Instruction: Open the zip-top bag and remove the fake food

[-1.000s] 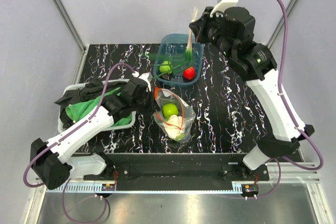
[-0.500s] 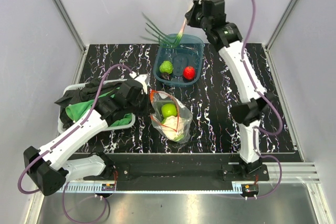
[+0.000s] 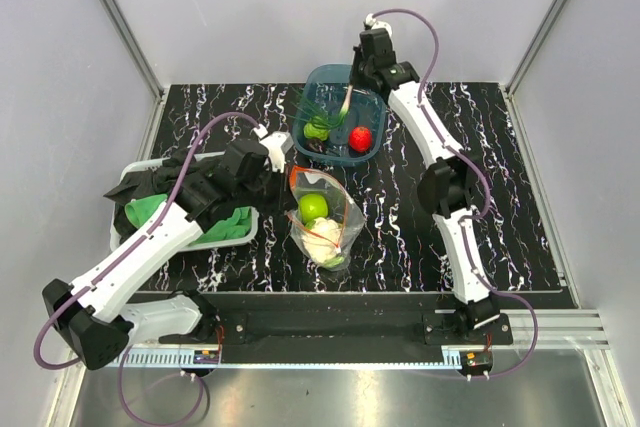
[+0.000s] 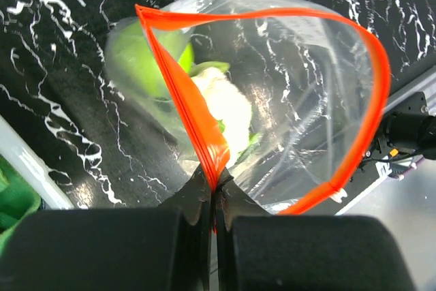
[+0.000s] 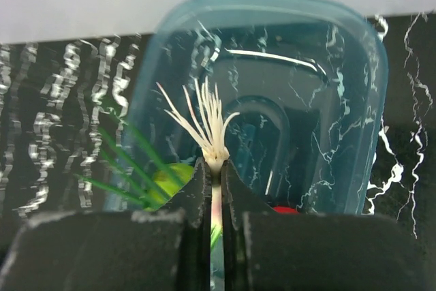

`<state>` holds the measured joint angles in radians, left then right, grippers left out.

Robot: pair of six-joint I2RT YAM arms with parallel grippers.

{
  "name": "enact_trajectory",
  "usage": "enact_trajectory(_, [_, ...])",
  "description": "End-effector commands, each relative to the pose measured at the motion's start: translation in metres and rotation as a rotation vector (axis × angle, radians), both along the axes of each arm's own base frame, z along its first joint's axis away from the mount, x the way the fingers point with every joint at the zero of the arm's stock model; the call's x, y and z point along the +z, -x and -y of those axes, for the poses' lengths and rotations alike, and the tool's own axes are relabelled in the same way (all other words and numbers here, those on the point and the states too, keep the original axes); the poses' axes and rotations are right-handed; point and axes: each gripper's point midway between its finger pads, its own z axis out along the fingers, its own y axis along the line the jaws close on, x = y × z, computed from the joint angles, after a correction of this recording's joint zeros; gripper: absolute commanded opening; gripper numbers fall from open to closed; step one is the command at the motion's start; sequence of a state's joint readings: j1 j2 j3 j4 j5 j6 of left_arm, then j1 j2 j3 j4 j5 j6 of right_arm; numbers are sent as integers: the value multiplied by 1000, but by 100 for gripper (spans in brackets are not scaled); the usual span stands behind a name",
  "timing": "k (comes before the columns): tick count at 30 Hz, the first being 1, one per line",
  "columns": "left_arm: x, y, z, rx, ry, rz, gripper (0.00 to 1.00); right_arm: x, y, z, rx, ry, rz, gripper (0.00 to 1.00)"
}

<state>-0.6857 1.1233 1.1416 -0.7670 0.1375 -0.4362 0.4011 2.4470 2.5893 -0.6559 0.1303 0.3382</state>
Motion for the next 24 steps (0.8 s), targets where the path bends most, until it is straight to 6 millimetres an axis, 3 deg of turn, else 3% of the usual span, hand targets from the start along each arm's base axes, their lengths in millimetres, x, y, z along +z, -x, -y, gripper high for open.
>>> enact_trajectory(1, [31, -6, 13, -78, 58, 72, 0, -2, -22, 18, -48, 6, 41, 9])
enact_trajectory(2, [31, -6, 14, -78, 62, 69, 0, -14, -25, 21, -47, 25, 29, 15])
enact_trajectory(4, [30, -6, 13, -73, 63, 63, 0, -17, -30, 27, -51, 43, 36, 18])
enact_trajectory(6, [30, -5, 14, -72, 69, 56, 0, -17, -30, 32, -40, 58, 31, 40])
enact_trajectory(7, [28, -4, 13, -63, 66, 49, 0, -7, -26, 33, -42, 49, 35, 49])
enact_trajectory(8, [28, -4, 12, -57, 67, 50, 0, -10, -20, 32, -33, 48, 13, 64])
enact_trajectory(9, [27, -6, 11, -42, 63, 51, 0, -6, -15, 27, -3, 28, 3, 71])
enact_trajectory(10, [26, -7, 10, -33, 60, 45, 0, 9, -8, 26, 3, 0, 9, 78])
enact_trajectory(11, [25, -9, 10, -23, 58, 46, 0, 5, 2, 26, 11, -5, -36, 87])
enact_trajectory(15, [26, -14, 14, -1, 66, 25, 0, 10, 45, 18, 57, -29, -170, 98])
enact_trajectory(16, [26, -16, 15, 4, 65, 18, 0, 22, 57, 15, 70, -26, -172, 100])
enact_trajectory(18, [26, -18, 19, 14, 77, 5, 0, 14, 87, 6, 125, -7, -250, 100])
enact_trajectory(19, [25, -19, 20, 14, 77, -2, 0, 37, 105, 0, 158, -11, -224, 100])
enact_trajectory(20, [27, -19, 23, 10, 86, -7, 0, 22, 119, -2, 180, -10, -278, 100])
enact_trajectory(21, [27, -19, 24, 12, 92, -14, 0, 25, 131, -4, 193, -17, -288, 100])
enact_trajectory(22, [28, -21, 26, 10, 102, -11, 0, 48, 147, -3, 208, -41, -261, 100])
enact_trajectory(23, [30, -22, 27, 13, 109, -8, 0, 35, 164, -5, 226, -35, -309, 100])
enact_trajectory(24, [31, -23, 28, 18, 116, -9, 0, 38, 176, -6, 240, -38, -315, 100])
